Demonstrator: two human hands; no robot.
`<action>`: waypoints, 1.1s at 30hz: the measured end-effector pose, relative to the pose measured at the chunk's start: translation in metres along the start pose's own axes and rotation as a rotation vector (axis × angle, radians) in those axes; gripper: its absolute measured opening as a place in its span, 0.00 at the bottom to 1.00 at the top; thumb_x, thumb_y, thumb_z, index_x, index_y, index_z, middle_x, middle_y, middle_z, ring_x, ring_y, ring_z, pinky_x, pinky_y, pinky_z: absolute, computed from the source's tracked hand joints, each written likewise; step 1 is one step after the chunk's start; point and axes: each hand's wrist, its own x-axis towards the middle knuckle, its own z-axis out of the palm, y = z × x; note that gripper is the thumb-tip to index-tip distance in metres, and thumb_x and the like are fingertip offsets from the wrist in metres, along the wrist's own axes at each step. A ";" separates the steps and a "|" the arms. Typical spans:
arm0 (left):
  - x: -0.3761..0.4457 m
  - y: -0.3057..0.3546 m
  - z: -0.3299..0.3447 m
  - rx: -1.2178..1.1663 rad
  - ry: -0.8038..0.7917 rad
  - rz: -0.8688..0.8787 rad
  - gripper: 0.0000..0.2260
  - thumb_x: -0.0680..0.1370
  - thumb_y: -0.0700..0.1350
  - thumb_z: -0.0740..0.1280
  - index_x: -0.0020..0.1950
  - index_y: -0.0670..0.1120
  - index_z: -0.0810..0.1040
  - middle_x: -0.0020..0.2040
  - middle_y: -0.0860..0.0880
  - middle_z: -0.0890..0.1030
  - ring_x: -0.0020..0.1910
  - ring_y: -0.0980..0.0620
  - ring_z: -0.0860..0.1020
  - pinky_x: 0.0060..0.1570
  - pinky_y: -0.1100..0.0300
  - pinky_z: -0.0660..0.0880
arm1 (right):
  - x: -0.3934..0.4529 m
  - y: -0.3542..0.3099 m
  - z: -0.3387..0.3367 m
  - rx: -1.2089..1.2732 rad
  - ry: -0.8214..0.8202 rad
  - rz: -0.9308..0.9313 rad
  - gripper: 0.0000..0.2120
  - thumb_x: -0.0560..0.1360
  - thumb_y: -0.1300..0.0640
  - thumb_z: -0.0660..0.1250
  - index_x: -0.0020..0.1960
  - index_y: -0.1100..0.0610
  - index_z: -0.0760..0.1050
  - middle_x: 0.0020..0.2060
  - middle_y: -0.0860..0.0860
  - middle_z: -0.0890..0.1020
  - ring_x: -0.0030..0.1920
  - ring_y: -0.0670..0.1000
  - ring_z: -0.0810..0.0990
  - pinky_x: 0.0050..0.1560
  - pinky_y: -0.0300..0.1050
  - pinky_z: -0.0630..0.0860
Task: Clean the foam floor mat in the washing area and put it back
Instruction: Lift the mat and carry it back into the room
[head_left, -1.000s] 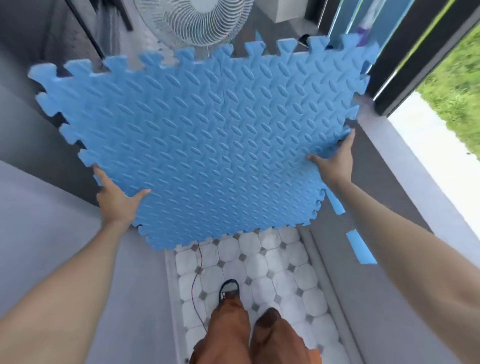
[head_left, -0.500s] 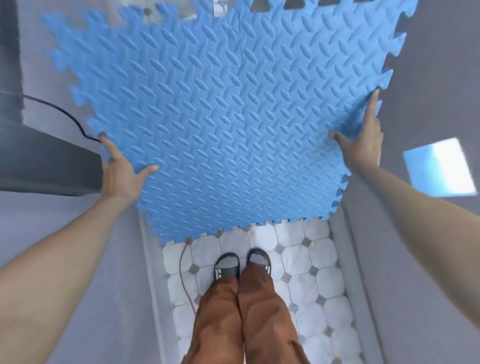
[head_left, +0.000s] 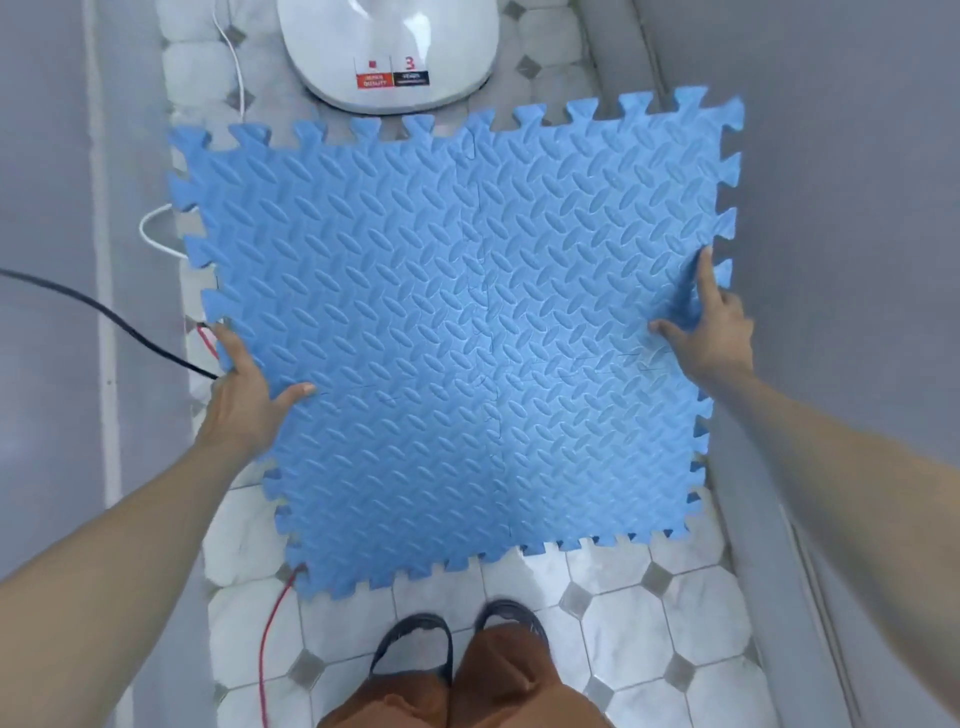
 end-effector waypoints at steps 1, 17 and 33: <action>0.008 -0.003 0.015 0.001 -0.011 -0.005 0.52 0.72 0.56 0.71 0.75 0.48 0.30 0.72 0.34 0.64 0.66 0.30 0.67 0.62 0.39 0.67 | 0.008 0.007 0.010 -0.027 -0.012 -0.010 0.43 0.75 0.46 0.70 0.78 0.36 0.42 0.72 0.57 0.66 0.70 0.63 0.64 0.69 0.60 0.66; 0.062 -0.026 0.130 0.237 -0.250 -0.032 0.55 0.67 0.60 0.74 0.77 0.46 0.37 0.72 0.30 0.57 0.72 0.32 0.58 0.70 0.44 0.58 | 0.039 0.090 0.136 -0.191 -0.316 -0.039 0.46 0.73 0.45 0.73 0.80 0.51 0.48 0.79 0.57 0.55 0.79 0.55 0.52 0.77 0.50 0.51; -0.143 0.209 -0.071 0.479 -0.456 0.306 0.26 0.82 0.51 0.53 0.78 0.44 0.51 0.78 0.39 0.49 0.77 0.40 0.47 0.74 0.46 0.53 | -0.218 0.013 -0.096 0.237 -0.298 0.510 0.36 0.78 0.42 0.63 0.79 0.55 0.54 0.76 0.55 0.64 0.74 0.58 0.65 0.72 0.56 0.65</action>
